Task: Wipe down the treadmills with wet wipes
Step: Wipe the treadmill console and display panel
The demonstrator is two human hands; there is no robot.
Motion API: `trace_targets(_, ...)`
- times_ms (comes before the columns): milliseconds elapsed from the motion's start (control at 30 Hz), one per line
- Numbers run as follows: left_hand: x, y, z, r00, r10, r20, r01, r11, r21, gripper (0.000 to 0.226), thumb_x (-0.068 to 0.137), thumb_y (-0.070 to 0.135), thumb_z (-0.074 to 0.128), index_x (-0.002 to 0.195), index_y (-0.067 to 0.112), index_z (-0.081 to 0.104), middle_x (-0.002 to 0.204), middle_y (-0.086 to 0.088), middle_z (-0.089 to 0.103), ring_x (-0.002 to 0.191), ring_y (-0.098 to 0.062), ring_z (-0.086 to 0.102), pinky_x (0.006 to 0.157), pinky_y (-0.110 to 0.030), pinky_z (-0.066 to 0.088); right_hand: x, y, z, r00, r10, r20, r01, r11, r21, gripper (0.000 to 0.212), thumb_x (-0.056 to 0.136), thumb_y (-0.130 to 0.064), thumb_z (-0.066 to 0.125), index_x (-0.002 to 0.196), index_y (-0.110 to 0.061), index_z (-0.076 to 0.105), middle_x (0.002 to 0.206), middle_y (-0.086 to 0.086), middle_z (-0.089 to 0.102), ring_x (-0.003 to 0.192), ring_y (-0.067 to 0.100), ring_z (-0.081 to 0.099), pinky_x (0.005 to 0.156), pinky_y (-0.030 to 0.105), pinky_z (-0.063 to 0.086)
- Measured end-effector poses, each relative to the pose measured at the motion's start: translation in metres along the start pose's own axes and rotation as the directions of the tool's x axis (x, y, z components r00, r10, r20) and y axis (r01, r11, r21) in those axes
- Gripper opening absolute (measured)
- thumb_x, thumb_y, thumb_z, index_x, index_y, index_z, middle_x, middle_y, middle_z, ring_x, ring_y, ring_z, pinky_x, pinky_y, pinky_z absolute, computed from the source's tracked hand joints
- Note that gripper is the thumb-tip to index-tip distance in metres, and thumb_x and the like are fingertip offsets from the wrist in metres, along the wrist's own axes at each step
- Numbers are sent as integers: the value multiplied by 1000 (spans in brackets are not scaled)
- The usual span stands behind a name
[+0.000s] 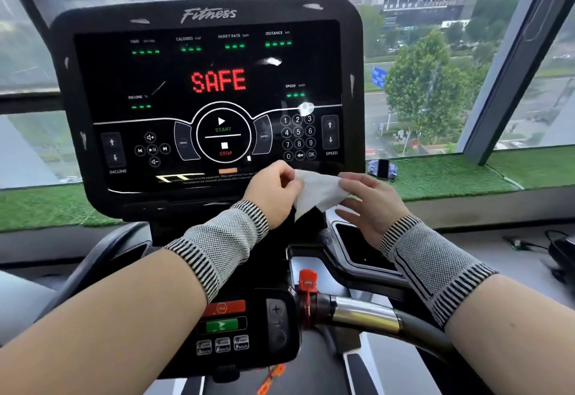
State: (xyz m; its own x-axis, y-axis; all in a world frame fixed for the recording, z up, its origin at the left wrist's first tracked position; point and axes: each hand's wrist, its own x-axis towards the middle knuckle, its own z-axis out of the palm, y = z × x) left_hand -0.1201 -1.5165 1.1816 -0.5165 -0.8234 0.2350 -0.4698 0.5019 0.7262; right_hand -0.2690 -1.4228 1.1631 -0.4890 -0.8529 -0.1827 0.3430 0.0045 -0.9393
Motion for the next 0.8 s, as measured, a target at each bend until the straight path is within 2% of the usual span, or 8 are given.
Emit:
trace_targets(67,0,4,0,1000,7,6,-6,998,-63,19,93,22,57,76,24,49,69,7,53,63,-8,48,60,-16,39,0,2,2,998,53,40,-52,998,-22,16,85,-25,69,99,-18,64,83,-2,69,73,14,65,67,30,50)
trace_targets(167,-1,6,1,999,-41,13,43,988,-150,14,95,21,56,81,21,52,68,5,55,61,-10,50,61,-24,46,-4,5,8,998,53,38,-51,997,-53,7,86,-13,67,91,-12,62,80,2,66,66,11,64,61,26,50)
trace_targets(267,-2,2,2,995,-85,-58,76,987,-144,9,94,23,58,86,20,55,69,9,58,62,-6,54,65,-20,47,-6,6,7,998,38,44,-39,999,37,6,87,-10,65,83,-9,60,81,7,67,70,17,64,75,36,53)
trace_targets(333,-1,0,1,992,-84,-99,66,983,-172,10,91,25,62,97,20,57,83,13,61,76,-3,59,74,-16,45,-7,4,4,996,32,80,-35,999,36,6,88,-12,64,84,-8,62,81,9,67,73,21,65,82,41,52)
trace_targets(500,-3,10,1,964,59,257,9,967,-256,42,85,20,70,125,18,55,124,6,58,115,-6,54,101,-24,42,-11,-4,0,970,59,237,-37,995,-95,22,71,-27,76,76,-9,64,75,12,63,72,25,61,83,44,48)
trace_targets(633,-5,17,2,924,56,378,60,956,-289,14,85,15,71,98,12,66,87,1,68,79,-6,64,75,-18,54,-10,-8,-2,959,60,276,-27,992,-123,22,68,-30,75,76,-9,71,82,14,69,75,25,65,82,45,52)
trace_targets(733,0,13,6,965,8,263,62,964,-258,9,84,19,72,82,15,65,78,0,65,70,-9,60,66,-23,53,-6,-8,-7,989,15,145,0,994,-107,13,84,-24,68,82,-12,64,74,3,67,60,13,63,62,29,51)
trace_targets(800,4,10,8,976,-37,214,103,946,-307,11,84,20,72,78,16,63,75,1,62,68,-11,58,64,-24,52,-4,-5,-9,997,13,78,-4,993,-119,10,84,-21,70,83,-15,62,72,0,64,58,12,59,60,27,46)
